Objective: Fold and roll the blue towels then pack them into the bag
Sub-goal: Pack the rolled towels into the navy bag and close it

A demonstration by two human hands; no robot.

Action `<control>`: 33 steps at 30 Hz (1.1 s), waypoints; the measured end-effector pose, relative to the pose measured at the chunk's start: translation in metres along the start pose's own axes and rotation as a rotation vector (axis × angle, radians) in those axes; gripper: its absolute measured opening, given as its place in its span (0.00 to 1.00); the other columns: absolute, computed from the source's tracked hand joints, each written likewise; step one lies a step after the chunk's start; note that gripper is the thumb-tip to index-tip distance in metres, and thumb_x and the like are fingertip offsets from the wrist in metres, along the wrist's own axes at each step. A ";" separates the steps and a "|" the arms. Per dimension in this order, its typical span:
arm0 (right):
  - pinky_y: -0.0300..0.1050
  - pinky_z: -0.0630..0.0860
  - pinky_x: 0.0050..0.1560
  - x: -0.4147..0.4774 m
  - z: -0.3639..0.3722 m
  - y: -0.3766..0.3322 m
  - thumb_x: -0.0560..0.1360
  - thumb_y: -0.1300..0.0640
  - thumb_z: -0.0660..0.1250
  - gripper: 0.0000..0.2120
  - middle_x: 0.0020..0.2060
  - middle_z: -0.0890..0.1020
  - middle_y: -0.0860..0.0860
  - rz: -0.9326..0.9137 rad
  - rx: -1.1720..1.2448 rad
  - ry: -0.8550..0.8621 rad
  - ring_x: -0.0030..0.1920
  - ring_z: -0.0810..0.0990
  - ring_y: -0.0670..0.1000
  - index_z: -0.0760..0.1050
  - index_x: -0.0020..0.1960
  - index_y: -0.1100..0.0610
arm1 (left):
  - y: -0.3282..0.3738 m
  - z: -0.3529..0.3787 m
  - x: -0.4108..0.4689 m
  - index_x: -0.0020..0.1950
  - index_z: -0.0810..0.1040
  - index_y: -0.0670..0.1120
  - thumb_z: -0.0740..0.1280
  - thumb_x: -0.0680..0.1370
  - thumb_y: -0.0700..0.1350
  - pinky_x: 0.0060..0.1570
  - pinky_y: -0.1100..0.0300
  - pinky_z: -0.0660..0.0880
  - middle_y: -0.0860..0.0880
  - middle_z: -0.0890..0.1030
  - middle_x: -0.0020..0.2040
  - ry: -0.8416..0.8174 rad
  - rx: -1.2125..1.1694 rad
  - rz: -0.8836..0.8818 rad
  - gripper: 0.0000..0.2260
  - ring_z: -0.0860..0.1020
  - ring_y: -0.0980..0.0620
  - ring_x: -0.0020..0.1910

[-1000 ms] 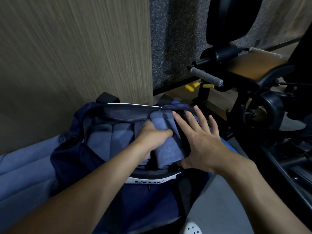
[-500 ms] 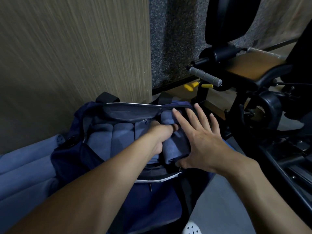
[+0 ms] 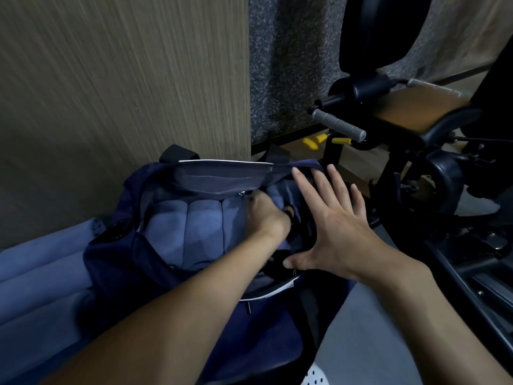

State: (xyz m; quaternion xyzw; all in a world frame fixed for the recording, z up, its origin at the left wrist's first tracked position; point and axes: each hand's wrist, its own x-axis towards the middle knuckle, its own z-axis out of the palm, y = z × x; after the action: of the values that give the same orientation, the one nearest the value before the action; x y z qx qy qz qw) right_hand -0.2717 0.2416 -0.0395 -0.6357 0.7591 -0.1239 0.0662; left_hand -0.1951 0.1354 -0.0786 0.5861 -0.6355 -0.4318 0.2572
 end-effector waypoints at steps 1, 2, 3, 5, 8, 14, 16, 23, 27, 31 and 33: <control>0.63 0.37 0.75 0.000 0.000 0.001 0.55 0.32 0.76 0.68 0.78 0.38 0.47 0.001 0.006 0.003 0.73 0.23 0.47 0.23 0.71 0.35 | 0.000 -0.001 -0.004 0.67 0.67 0.42 0.69 0.77 0.47 0.64 0.52 0.71 0.43 0.69 0.68 -0.005 0.100 0.047 0.22 0.72 0.41 0.66; 0.63 0.37 0.75 0.000 0.000 0.001 0.55 0.32 0.76 0.68 0.78 0.38 0.47 0.004 0.010 0.005 0.73 0.24 0.47 0.24 0.71 0.35 | -0.002 -0.002 -0.009 0.68 0.66 0.42 0.67 0.78 0.48 0.65 0.52 0.68 0.43 0.65 0.70 -0.022 0.193 0.102 0.22 0.69 0.41 0.68; 0.63 0.37 0.75 0.000 0.000 0.002 0.55 0.32 0.76 0.68 0.78 0.38 0.46 0.006 0.015 0.005 0.73 0.24 0.47 0.24 0.71 0.35 | -0.005 -0.004 -0.013 0.69 0.65 0.42 0.65 0.79 0.49 0.66 0.51 0.66 0.43 0.62 0.70 -0.033 0.292 0.178 0.22 0.66 0.40 0.70; 0.63 0.37 0.75 -0.001 0.001 0.003 0.55 0.32 0.76 0.68 0.78 0.38 0.46 0.007 0.029 0.003 0.73 0.24 0.47 0.24 0.71 0.35 | -0.012 -0.011 -0.018 0.74 0.61 0.45 0.62 0.80 0.51 0.70 0.49 0.62 0.42 0.61 0.71 -0.028 0.549 0.374 0.25 0.62 0.40 0.72; 0.63 0.36 0.75 0.000 0.001 0.003 0.56 0.32 0.76 0.68 0.78 0.38 0.46 0.004 0.038 -0.003 0.73 0.24 0.47 0.24 0.71 0.35 | -0.018 -0.027 -0.020 0.75 0.65 0.50 0.58 0.80 0.51 0.68 0.48 0.65 0.44 0.61 0.71 -0.129 0.675 0.525 0.23 0.62 0.42 0.70; 0.63 0.36 0.75 0.001 0.000 0.001 0.56 0.33 0.77 0.68 0.78 0.37 0.47 0.015 0.034 -0.022 0.73 0.23 0.48 0.23 0.71 0.35 | 0.001 -0.041 -0.019 0.73 0.67 0.53 0.68 0.75 0.46 0.60 0.54 0.73 0.45 0.62 0.67 -0.323 0.589 0.326 0.26 0.75 0.42 0.61; 0.63 0.36 0.75 0.001 0.000 0.000 0.57 0.33 0.77 0.68 0.78 0.37 0.47 0.014 0.044 -0.021 0.73 0.23 0.48 0.24 0.71 0.35 | 0.006 -0.036 -0.016 0.70 0.68 0.53 0.69 0.74 0.42 0.58 0.55 0.74 0.45 0.63 0.66 -0.309 0.542 0.279 0.25 0.75 0.42 0.61; 0.63 0.37 0.75 0.001 0.001 0.000 0.56 0.33 0.77 0.68 0.78 0.38 0.46 0.006 0.057 0.002 0.73 0.25 0.47 0.24 0.71 0.35 | -0.003 -0.015 -0.009 0.57 0.73 0.53 0.74 0.71 0.44 0.57 0.51 0.78 0.47 0.72 0.62 -0.133 0.011 0.170 0.18 0.78 0.45 0.55; 0.62 0.37 0.75 0.002 0.002 0.002 0.56 0.32 0.77 0.68 0.78 0.38 0.46 0.003 0.074 -0.001 0.73 0.24 0.46 0.24 0.70 0.34 | -0.020 -0.025 -0.009 0.73 0.67 0.47 0.68 0.75 0.49 0.71 0.52 0.62 0.44 0.59 0.73 -0.162 0.690 0.561 0.28 0.58 0.43 0.73; 0.62 0.37 0.75 0.003 0.002 0.002 0.55 0.32 0.77 0.68 0.78 0.37 0.46 0.005 0.068 -0.011 0.73 0.24 0.46 0.22 0.69 0.33 | -0.020 -0.034 -0.001 0.79 0.57 0.53 0.64 0.76 0.58 0.76 0.51 0.55 0.49 0.52 0.81 -0.327 0.906 0.763 0.33 0.50 0.49 0.79; 0.62 0.37 0.75 0.003 0.002 0.003 0.55 0.32 0.77 0.69 0.78 0.37 0.46 0.011 0.063 -0.015 0.73 0.24 0.46 0.22 0.69 0.33 | -0.019 -0.035 0.000 0.80 0.53 0.54 0.61 0.77 0.62 0.75 0.51 0.54 0.49 0.51 0.81 -0.347 1.011 0.732 0.34 0.50 0.49 0.79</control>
State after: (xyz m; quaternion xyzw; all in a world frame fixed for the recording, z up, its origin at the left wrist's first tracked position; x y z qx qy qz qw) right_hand -0.2744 0.2393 -0.0426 -0.6301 0.7576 -0.1426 0.0926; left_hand -0.1558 0.1275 -0.0776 0.3020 -0.9515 -0.0523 -0.0265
